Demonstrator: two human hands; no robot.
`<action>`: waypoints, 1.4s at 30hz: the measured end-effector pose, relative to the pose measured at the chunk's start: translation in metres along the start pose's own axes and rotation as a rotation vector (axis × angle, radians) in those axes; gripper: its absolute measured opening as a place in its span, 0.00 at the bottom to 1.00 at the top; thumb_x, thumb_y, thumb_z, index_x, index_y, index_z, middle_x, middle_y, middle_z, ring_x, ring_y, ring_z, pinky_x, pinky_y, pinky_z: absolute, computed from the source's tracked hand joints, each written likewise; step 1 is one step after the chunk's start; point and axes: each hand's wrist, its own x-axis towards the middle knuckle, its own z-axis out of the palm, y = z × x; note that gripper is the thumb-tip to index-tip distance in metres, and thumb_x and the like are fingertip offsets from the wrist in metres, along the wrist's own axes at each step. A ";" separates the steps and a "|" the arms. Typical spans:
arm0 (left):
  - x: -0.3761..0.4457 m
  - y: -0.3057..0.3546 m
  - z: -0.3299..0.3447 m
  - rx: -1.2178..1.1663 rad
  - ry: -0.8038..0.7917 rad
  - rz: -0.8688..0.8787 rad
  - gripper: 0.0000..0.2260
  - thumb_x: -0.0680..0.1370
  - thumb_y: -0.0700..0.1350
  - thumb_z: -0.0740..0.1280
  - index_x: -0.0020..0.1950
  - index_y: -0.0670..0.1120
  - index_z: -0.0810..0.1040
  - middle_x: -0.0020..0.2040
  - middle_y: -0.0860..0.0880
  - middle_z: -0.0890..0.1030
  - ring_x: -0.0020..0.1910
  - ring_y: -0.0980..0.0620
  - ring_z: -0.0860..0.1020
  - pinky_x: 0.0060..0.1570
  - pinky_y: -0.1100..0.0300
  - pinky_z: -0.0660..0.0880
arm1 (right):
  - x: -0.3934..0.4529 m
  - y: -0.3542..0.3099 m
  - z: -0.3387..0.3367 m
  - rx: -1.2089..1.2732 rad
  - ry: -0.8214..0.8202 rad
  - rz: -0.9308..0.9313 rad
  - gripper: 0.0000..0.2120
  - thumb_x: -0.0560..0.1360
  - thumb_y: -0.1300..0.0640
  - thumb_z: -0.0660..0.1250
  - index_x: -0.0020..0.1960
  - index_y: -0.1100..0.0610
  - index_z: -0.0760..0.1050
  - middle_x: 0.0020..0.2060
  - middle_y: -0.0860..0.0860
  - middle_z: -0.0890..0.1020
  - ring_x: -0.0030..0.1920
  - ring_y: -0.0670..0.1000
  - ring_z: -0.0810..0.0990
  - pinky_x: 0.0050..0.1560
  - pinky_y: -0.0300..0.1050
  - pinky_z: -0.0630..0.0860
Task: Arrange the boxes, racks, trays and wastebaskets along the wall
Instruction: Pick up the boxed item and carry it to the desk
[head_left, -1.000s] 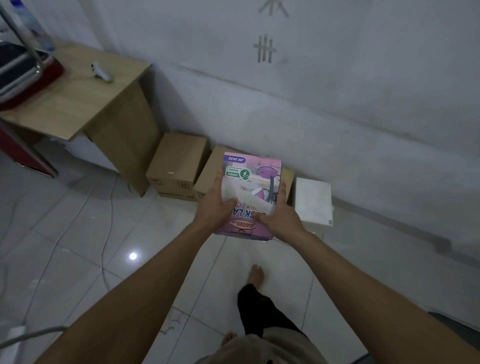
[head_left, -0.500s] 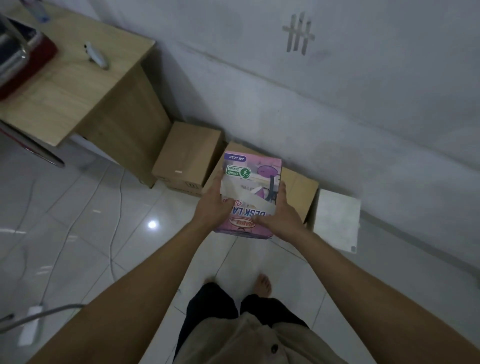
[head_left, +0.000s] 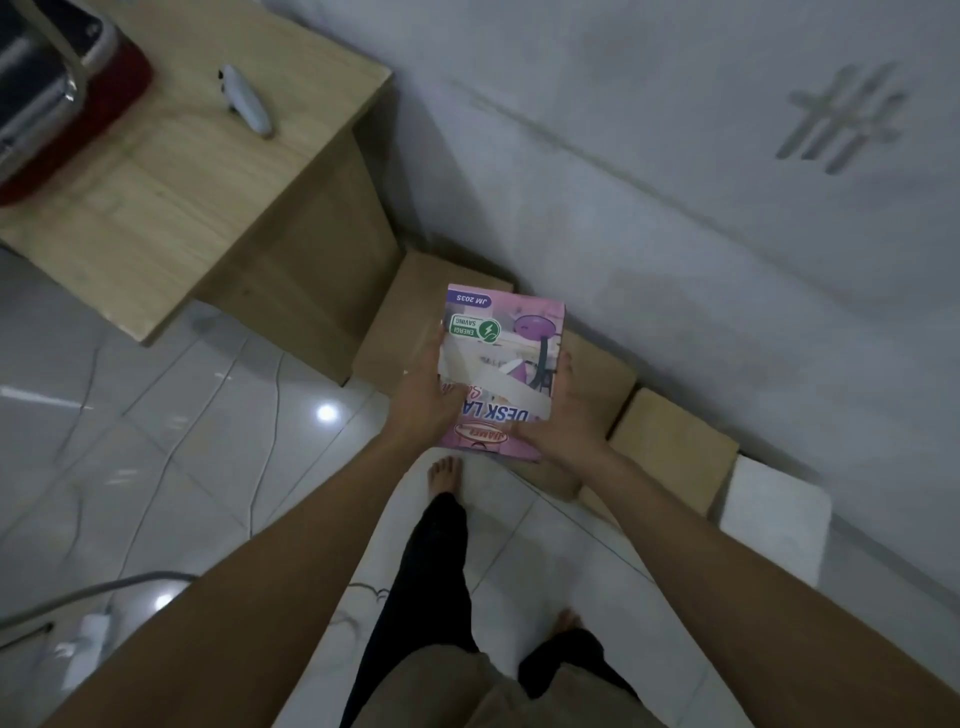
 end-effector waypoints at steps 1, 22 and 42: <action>0.021 -0.012 -0.009 0.000 0.005 -0.011 0.33 0.77 0.45 0.70 0.77 0.57 0.57 0.63 0.52 0.79 0.51 0.54 0.83 0.45 0.54 0.83 | 0.025 -0.003 0.013 0.014 -0.003 0.010 0.58 0.68 0.58 0.79 0.80 0.47 0.39 0.62 0.39 0.71 0.49 0.34 0.75 0.43 0.27 0.72; 0.308 -0.198 -0.071 0.155 -0.236 -0.144 0.36 0.78 0.41 0.68 0.79 0.59 0.52 0.76 0.49 0.63 0.71 0.45 0.69 0.65 0.43 0.73 | 0.325 0.032 0.169 -0.091 -0.071 0.215 0.46 0.74 0.64 0.69 0.80 0.44 0.45 0.72 0.48 0.67 0.64 0.49 0.74 0.56 0.41 0.74; 0.106 -0.073 -0.079 0.493 -0.175 0.020 0.19 0.77 0.43 0.66 0.68 0.43 0.71 0.64 0.43 0.76 0.59 0.43 0.76 0.60 0.51 0.76 | 0.112 -0.048 0.119 -0.244 -0.029 0.193 0.23 0.77 0.60 0.67 0.72 0.54 0.69 0.65 0.52 0.75 0.63 0.53 0.74 0.49 0.33 0.66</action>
